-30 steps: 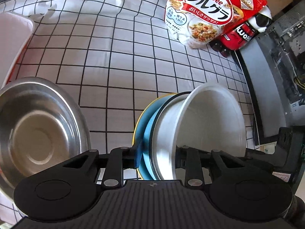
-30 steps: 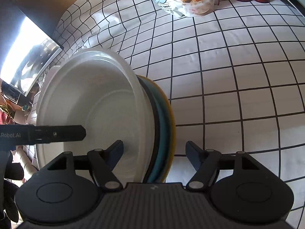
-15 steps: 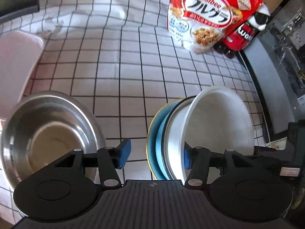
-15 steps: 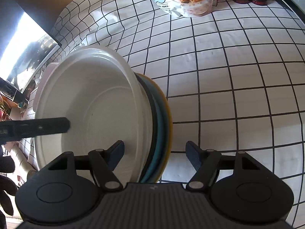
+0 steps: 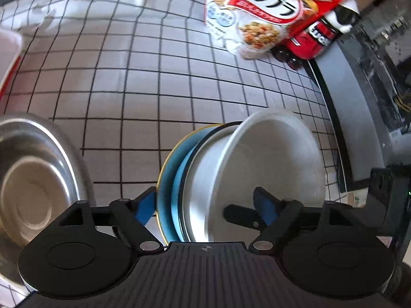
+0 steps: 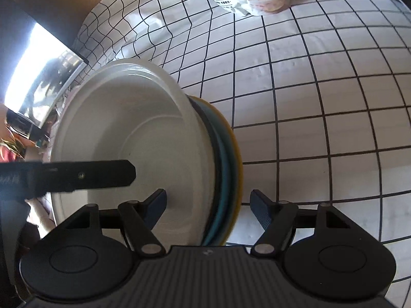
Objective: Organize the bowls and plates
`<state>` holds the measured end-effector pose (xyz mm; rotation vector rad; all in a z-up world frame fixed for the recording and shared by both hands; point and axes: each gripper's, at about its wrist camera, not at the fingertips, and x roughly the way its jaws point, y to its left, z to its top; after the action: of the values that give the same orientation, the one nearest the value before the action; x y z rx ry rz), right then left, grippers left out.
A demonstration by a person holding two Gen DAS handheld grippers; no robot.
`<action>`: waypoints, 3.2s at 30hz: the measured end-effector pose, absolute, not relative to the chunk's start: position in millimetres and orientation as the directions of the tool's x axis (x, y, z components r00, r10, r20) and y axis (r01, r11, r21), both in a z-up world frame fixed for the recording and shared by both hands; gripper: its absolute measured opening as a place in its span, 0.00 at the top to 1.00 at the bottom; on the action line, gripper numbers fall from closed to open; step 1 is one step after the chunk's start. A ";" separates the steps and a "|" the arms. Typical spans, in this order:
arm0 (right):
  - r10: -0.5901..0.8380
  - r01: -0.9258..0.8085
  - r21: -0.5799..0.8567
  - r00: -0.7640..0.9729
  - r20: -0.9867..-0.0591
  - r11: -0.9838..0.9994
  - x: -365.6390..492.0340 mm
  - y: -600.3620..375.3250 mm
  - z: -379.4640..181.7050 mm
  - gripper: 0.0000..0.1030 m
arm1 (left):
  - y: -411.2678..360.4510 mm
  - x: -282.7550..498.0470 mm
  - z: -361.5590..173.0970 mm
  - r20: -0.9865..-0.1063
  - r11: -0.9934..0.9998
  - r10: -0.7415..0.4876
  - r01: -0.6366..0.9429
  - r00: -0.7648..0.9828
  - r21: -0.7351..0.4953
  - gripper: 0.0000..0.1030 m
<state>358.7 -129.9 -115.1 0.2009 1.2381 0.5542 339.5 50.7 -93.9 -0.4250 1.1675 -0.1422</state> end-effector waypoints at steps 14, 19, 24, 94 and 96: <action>0.537 -0.333 0.457 0.204 -0.819 0.824 361.3 -126.8 -115.9 0.31 | 44.9 344.1 -99.7 -0.883 0.938 -0.281 -0.086 0.375 -0.335 0.16; 0.538 -0.359 0.449 0.204 -0.818 0.818 358.5 -121.8 -114.1 0.31 | 43.9 345.4 -100.0 -0.885 0.944 -0.270 -0.076 0.380 -0.320 0.16; 0.530 -0.359 0.439 0.211 -0.821 0.823 357.8 -122.2 -113.9 0.31 | 39.5 345.2 -99.6 -0.889 0.955 -0.254 -0.045 0.382 -0.292 0.16; 0.394 -0.328 0.314 0.215 -0.893 0.891 357.2 -114.8 -122.9 0.00 | 55.4 348.9 -101.2 -0.885 0.948 -0.271 -0.056 0.380 -0.314 0.39; 0.421 -0.314 0.348 0.205 -0.884 0.884 356.3 -117.1 -123.0 0.05 | 57.2 349.0 -101.4 -0.882 0.944 -0.279 -0.060 0.380 -0.324 0.39</action>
<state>356.3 -117.1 -123.0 0.0991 1.2652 0.5129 349.0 57.2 -101.4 -0.3269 1.1784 -0.1426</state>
